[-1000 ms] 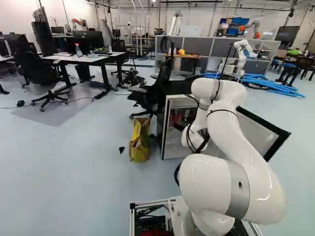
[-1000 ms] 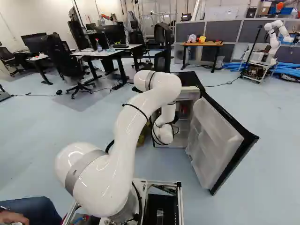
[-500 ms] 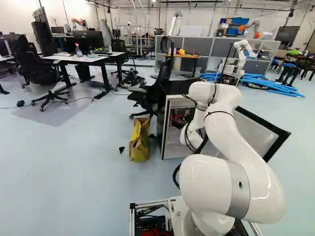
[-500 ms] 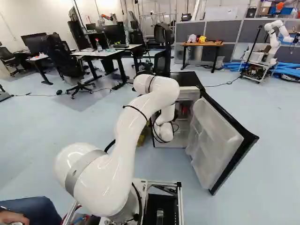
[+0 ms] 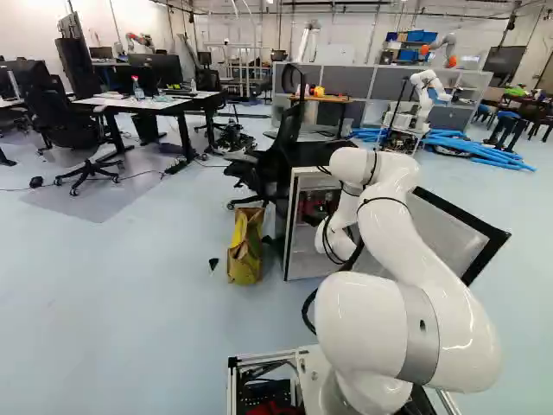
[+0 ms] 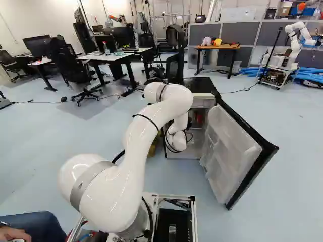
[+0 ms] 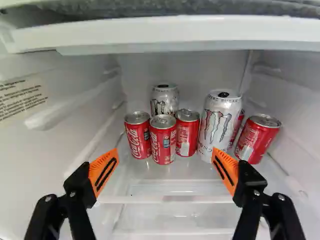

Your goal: Grab a drink from the fridge

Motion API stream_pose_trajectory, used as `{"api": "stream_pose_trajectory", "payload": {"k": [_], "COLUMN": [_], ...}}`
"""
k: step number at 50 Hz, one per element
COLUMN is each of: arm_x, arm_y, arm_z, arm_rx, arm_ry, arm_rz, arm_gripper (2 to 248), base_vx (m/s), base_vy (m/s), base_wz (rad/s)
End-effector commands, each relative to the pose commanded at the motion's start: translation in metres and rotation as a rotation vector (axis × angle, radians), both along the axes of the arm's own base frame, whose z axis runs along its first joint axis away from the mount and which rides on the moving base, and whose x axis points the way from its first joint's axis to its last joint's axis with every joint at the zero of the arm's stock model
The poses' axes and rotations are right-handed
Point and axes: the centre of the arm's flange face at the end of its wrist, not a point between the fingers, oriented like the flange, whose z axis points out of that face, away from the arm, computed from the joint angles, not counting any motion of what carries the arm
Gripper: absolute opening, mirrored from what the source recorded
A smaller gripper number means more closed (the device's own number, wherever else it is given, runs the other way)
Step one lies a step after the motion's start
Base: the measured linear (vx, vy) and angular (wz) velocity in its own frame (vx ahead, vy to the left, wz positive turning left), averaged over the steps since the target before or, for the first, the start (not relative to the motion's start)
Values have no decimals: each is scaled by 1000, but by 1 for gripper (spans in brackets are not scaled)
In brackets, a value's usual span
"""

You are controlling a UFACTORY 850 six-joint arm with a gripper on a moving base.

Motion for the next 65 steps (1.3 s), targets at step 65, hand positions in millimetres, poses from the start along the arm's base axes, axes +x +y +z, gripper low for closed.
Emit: {"api": "stream_pose_trajectory", "payload": {"k": [65], "arm_x": [0], "arm_y": [0], "arm_z": [0], "arm_rx": [0], "arm_ry": [3], "arm_rz": [0], "arm_gripper": [175], "base_vx": [0], "base_vy": [0], "base_wz": [0]}}
